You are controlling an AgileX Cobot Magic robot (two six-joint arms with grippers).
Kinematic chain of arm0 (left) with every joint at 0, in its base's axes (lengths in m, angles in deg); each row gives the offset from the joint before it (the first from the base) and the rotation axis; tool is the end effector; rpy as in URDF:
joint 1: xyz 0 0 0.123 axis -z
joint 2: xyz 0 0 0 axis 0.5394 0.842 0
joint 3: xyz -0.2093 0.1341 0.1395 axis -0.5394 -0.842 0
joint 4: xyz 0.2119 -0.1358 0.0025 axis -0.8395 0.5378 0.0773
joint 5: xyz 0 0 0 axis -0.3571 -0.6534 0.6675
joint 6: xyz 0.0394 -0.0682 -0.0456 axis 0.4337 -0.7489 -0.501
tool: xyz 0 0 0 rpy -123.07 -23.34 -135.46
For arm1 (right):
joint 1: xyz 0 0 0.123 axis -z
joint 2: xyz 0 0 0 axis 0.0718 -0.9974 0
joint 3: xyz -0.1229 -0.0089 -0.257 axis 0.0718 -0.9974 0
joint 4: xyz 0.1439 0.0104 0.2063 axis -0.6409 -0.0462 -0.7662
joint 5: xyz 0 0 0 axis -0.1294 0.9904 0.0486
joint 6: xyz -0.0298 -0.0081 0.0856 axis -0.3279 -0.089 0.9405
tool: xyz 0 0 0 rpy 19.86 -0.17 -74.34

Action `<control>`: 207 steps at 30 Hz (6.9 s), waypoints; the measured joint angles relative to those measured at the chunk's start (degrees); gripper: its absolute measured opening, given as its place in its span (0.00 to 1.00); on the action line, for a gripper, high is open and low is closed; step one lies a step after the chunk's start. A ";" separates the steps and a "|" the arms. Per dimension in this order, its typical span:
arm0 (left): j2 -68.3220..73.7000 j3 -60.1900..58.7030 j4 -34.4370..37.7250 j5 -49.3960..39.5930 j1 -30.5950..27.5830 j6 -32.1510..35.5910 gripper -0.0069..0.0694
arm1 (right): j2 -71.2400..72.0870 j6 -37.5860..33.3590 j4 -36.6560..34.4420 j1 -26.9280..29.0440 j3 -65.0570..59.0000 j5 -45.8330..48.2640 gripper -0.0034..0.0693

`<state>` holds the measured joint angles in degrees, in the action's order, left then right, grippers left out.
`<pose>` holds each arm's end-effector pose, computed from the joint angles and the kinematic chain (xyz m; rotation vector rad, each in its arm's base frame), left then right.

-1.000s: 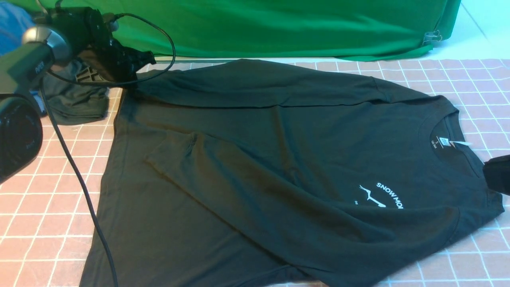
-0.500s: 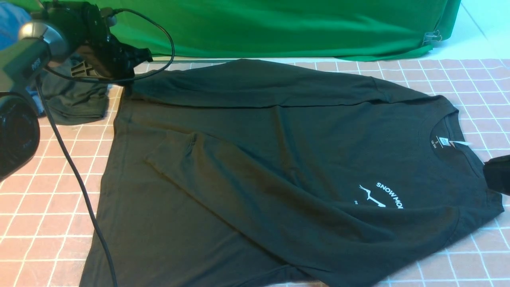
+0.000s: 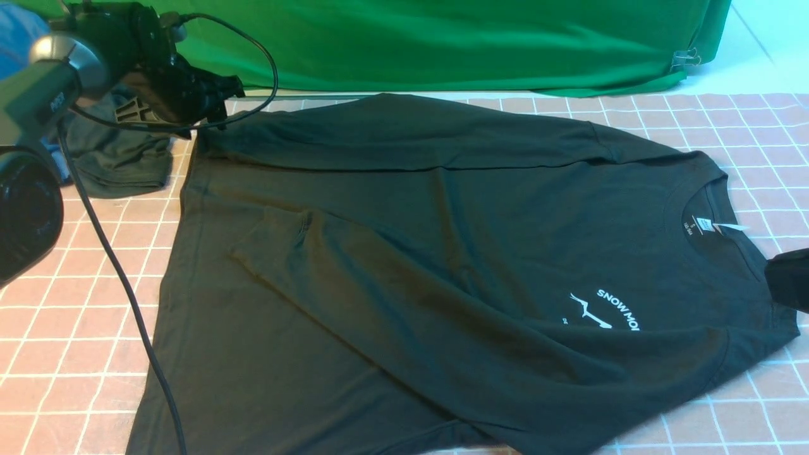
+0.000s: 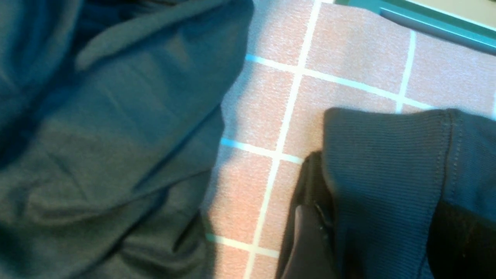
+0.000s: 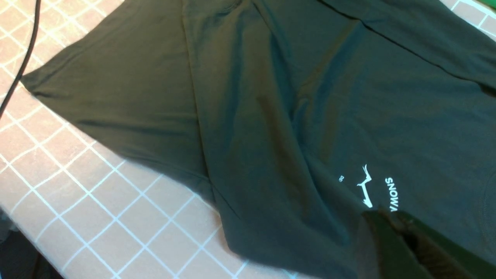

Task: Fold a long-sleeved shirt over a pink coffee tablecloth.
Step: 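Fold the left side of the dark shirt inward over its body with the left gripper, then grasp the left edge of the dark T-shirt lying flat on the table, then grasp the near edge of the shirt at its hem and shoulder corners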

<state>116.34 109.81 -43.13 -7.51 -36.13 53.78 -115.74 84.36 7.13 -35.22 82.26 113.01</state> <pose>0.5370 0.0338 0.1833 -0.3502 2.5033 -0.0442 0.1019 0.0789 0.3835 -0.7057 2.1218 0.3484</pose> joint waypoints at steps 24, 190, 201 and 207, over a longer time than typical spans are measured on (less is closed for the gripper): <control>1.70 0.00 1.10 0.04 0.00 1.62 0.51 | 0.00 0.00 -0.05 0.00 0.00 0.00 0.10; -22.13 -33.48 8.29 -4.83 7.38 15.32 0.13 | 0.00 -3.08 -0.09 0.00 -0.04 -9.61 0.10; -24.00 -33.11 -1.95 -1.92 7.42 10.71 0.13 | 0.00 -2.72 -0.09 0.00 -0.04 -9.83 0.10; -24.00 -33.11 -3.35 1.64 7.42 10.21 0.13 | 0.00 -2.60 -0.09 0.00 -0.04 -9.83 0.10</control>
<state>92.35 76.69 -46.48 -5.87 -28.72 63.99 -115.74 81.76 7.04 -35.22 82.22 103.18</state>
